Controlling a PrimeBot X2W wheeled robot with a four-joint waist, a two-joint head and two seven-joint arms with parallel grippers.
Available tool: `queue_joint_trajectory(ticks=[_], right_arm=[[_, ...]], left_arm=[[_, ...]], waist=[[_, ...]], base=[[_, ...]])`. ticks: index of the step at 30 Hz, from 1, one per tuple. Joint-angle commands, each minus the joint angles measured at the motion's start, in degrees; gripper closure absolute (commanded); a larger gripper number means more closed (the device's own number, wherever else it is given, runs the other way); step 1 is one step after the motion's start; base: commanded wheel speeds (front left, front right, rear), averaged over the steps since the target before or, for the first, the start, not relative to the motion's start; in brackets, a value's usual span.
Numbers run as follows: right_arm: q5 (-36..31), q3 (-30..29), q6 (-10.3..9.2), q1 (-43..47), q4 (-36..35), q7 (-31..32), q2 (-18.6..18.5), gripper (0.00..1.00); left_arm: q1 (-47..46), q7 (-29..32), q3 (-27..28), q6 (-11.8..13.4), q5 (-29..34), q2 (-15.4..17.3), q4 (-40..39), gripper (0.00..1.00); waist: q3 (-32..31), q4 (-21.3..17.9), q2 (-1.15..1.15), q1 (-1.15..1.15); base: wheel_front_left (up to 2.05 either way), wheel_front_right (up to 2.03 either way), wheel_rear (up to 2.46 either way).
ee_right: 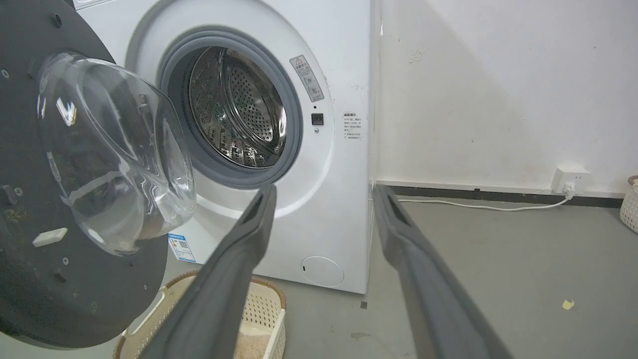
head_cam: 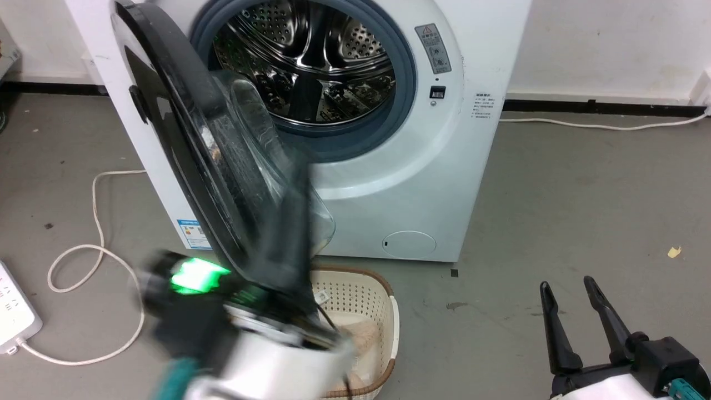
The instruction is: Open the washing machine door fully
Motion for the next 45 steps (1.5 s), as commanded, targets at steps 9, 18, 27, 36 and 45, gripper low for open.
queue_joint_trajectory(ticks=[9,18,27,36,45], right_arm=[[0.1,-0.5,0.03,-0.9,0.7,-0.3,0.2,0.00],[0.3,-0.5,0.03,-1.4,1.2,-0.4,0.2,0.00],[0.6,-0.5,0.03,-1.2,2.0,-0.6,0.2,0.00],[0.8,-0.1,0.03,-0.5,2.3,-0.4,0.2,0.00],[0.3,1.0,0.03,-1.2,1.9,0.3,0.2,0.00]], left_arm=[[6.8,2.5,-9.0,0.9,-3.1,-0.3,17.5,1.00],[6.1,-1.6,-5.8,3.4,-5.2,0.0,30.0,1.00],[6.1,-4.1,-3.4,3.4,-6.9,1.3,35.2,1.00],[7.6,-4.4,-2.4,3.8,-7.5,3.2,34.8,1.00],[7.1,-3.6,2.3,5.0,-9.1,7.1,33.0,1.00]], waist=[[1.4,-0.6,0.00,0.00],[3.2,-0.2,0.00,0.00],[2.9,4.0,0.00,0.00],[2.1,12.9,0.00,0.00],[3.6,20.5,0.00,0.00]], base=[[0.00,0.00,0.00],[0.00,0.00,0.00],[0.00,0.00,0.00],[0.00,0.00,0.00],[0.00,0.00,0.00]])
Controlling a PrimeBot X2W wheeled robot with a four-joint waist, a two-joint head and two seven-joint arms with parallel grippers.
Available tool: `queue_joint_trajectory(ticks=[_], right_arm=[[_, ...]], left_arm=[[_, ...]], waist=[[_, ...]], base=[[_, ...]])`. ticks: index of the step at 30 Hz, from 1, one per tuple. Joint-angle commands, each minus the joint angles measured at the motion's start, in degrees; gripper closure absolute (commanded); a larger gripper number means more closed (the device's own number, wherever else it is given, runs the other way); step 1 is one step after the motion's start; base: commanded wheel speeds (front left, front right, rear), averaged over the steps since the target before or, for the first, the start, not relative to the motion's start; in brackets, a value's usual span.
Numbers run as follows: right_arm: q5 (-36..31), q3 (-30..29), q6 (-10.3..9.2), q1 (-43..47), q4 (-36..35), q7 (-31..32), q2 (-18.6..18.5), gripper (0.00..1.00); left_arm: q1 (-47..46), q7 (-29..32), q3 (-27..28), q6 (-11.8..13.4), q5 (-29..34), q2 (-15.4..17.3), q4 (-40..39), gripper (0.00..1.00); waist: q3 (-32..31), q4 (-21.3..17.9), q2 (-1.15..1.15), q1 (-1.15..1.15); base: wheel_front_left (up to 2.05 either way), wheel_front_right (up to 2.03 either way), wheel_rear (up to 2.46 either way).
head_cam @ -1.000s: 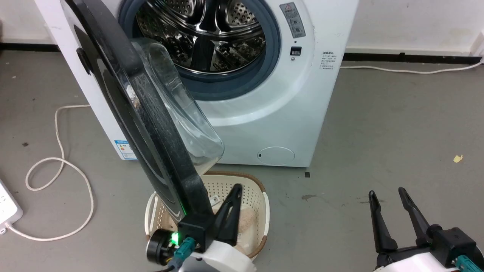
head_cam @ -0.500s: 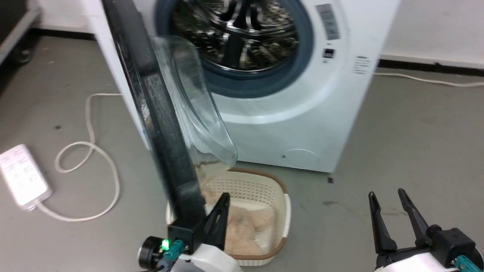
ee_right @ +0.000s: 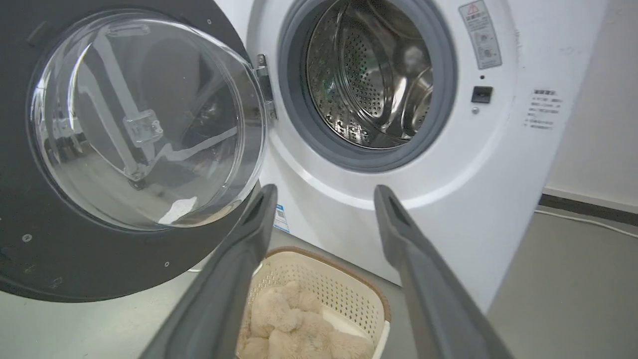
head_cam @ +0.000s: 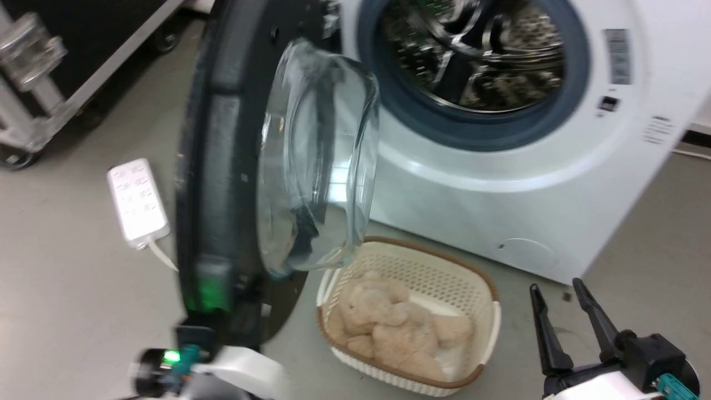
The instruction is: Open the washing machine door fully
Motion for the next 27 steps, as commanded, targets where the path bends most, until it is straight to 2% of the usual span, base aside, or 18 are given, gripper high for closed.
queue_joint_trajectory(ticks=[1,9,17,21,27], right_arm=[[-0.3,0.2,0.03,-0.7,-0.3,0.4,0.1,0.00],[-2.6,1.0,0.03,-2.9,-2.3,2.3,0.1,0.00],[-4.8,-0.4,0.03,-4.1,-4.4,3.9,0.1,0.00],[-5.3,-0.5,0.03,-4.5,-5.0,4.2,0.1,0.00],[-5.3,-0.9,0.03,-4.8,-5.0,4.4,0.0,0.00]], left_arm=[[-0.6,0.1,1.5,0.4,-0.4,1.3,-0.4,1.00],[-6.0,1.4,11.2,-0.2,-4.4,9.2,1.7,1.00],[-14.0,2.2,19.4,-2.6,-9.2,16.8,11.3,1.00],[-17.7,0.5,20.7,-3.8,-9.9,18.5,17.5,1.00],[-21.0,-3.6,20.2,-5.4,-9.4,19.2,23.4,1.00]], waist=[[1.6,2.1,0.00,0.00],[7.1,2.4,0.00,0.00],[12.2,1.1,0.00,0.00],[13.5,0.7,0.00,0.00],[13.0,0.3,0.00,0.00]], base=[[0.00,0.00,0.00],[0.00,0.00,0.00],[0.00,0.00,0.00],[0.00,0.00,0.00],[0.00,0.00,0.00]])
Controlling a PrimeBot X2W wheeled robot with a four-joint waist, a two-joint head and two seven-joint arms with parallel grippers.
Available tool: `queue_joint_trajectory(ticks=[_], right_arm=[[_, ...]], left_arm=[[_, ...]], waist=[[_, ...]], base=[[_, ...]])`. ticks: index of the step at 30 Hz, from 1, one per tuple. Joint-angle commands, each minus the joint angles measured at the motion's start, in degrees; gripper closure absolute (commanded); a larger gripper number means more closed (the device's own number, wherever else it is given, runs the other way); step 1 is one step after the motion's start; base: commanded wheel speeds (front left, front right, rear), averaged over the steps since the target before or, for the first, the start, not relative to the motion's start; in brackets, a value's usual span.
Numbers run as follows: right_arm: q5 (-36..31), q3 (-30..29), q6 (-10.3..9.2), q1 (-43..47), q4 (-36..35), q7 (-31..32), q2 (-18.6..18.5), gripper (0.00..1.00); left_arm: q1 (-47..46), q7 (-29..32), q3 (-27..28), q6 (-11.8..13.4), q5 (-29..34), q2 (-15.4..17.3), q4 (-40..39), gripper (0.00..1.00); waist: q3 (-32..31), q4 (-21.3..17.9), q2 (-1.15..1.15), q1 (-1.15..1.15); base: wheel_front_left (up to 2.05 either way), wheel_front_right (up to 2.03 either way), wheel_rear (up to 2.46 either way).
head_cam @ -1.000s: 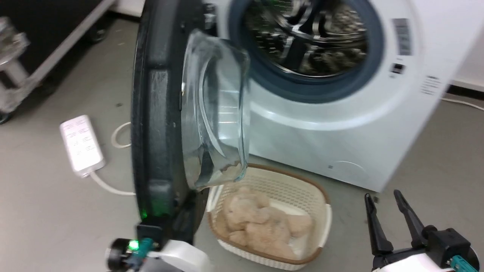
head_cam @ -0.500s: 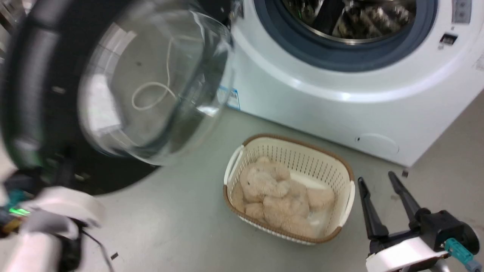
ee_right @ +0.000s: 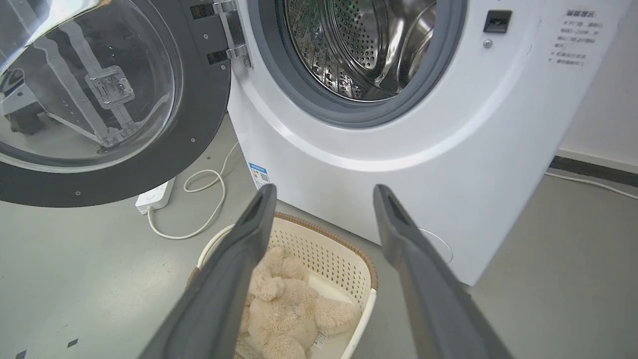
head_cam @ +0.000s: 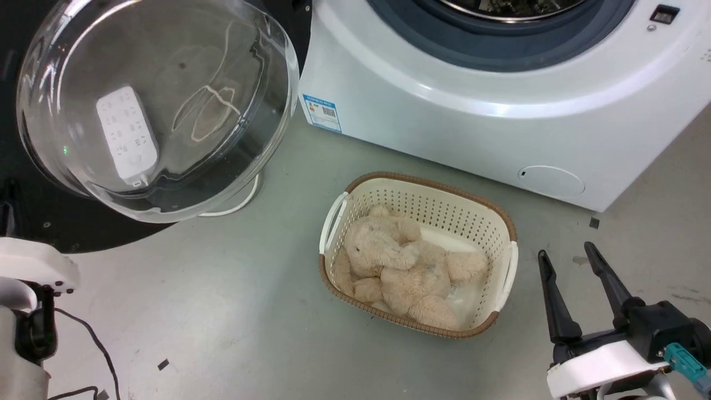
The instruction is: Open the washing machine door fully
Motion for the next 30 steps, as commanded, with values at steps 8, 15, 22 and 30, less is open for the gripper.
queue_joint_trajectory(ticks=[8,15,22,30], right_arm=[[0.4,-1.6,0.03,-0.8,0.9,-2.2,0.0,0.00],[0.8,-2.8,0.03,-0.6,-0.7,-4.2,0.1,0.00],[0.8,-2.7,0.03,1.6,-2.4,-5.5,0.1,0.00],[1.4,-1.6,0.03,5.6,-1.1,-5.7,0.1,0.00]], left_arm=[[2.8,-4.7,-3.9,-1.0,3.6,-2.6,-4.6,1.00],[10.2,-5.4,-6.6,0.4,4.8,-7.3,-16.6,1.00],[17.9,-4.6,-10.8,2.8,6.4,-11.2,-24.6,1.00],[25.1,-3.9,-14.1,4.3,6.4,-14.1,-27.0,1.00]], waist=[[-5.4,-2.4,0.00,-0.01],[-9.7,-7.3,0.00,-0.01],[-13.7,-12.8,0.00,-0.01],[-16.5,-16.6,0.00,-0.01]], base=[[0.00,0.00,0.00],[0.00,0.00,0.00],[0.00,0.00,0.00],[0.00,0.00,0.00]])
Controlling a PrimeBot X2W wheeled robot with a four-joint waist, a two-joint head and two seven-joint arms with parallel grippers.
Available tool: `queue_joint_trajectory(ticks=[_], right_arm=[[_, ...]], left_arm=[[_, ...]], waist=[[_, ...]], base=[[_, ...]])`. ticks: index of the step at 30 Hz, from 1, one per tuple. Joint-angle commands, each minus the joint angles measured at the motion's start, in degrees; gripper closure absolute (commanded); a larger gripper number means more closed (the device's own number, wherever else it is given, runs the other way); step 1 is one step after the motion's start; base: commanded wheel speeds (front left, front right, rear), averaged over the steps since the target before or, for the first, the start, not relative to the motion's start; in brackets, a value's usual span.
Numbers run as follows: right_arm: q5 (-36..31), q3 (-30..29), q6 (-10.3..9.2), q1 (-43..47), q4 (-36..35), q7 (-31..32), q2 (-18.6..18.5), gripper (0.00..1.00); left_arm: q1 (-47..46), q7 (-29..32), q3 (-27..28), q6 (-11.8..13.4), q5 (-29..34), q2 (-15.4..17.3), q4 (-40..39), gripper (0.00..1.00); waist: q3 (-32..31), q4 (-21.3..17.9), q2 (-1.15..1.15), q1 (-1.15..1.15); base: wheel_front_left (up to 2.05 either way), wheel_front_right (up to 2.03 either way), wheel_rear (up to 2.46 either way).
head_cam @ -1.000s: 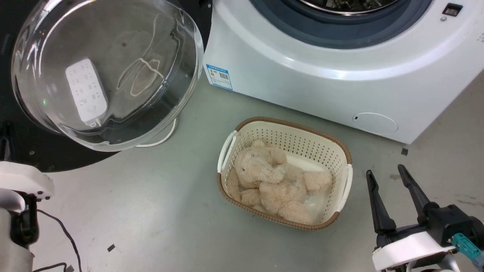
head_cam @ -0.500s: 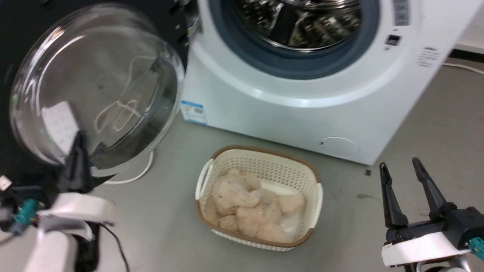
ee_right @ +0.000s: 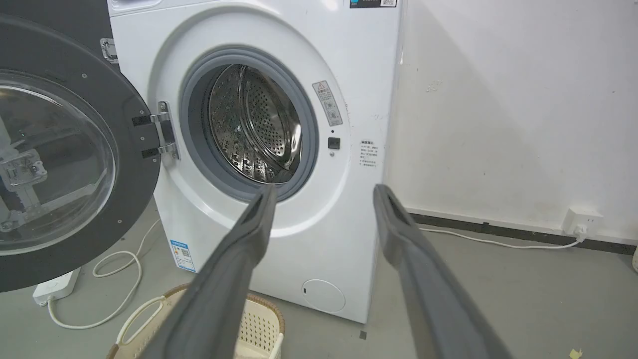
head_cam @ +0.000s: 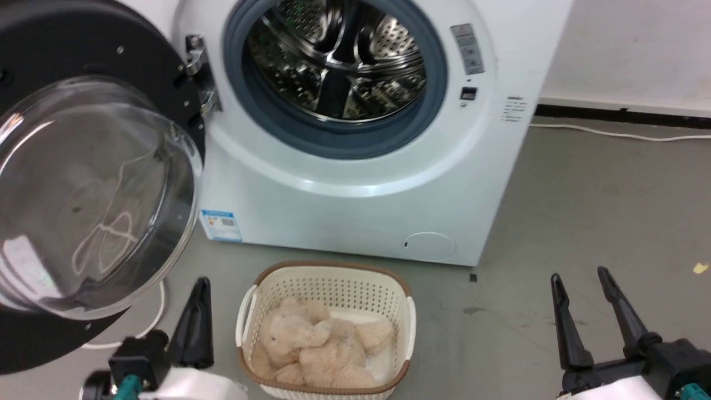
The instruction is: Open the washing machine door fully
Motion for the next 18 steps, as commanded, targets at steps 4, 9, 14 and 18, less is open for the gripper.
queue_joint_trajectory(ticks=[4,9,14,18], right_arm=[[0.8,0.8,0.03,2.2,0.8,0.0,0.1,0.00],[0.8,0.9,0.03,3.3,1.6,0.1,0.1,0.00],[1.1,0.6,0.03,3.3,2.5,0.3,0.1,0.00],[1.4,0.7,0.03,3.0,3.1,0.2,0.1,0.00]], left_arm=[[3.4,-0.2,-1.7,0.6,-0.1,-1.6,0.7,0.20],[4.5,-0.5,-2.7,2.0,1.3,-2.1,2.5,0.00],[4.2,-0.5,-4.1,1.5,2.2,-1.9,3.8,0.00],[3.8,-0.6,-4.6,1.9,2.5,-2.0,4.0,0.00]], waist=[[-1.6,-2.5,0.00,0.01],[-1.6,-3.5,0.00,0.01],[-1.3,-3.8,0.00,0.01],[-1.1,-4.0,0.00,0.01]], base=[[0.00,0.00,0.00],[0.00,0.00,0.00],[0.00,0.00,0.00],[0.00,0.00,0.00]])
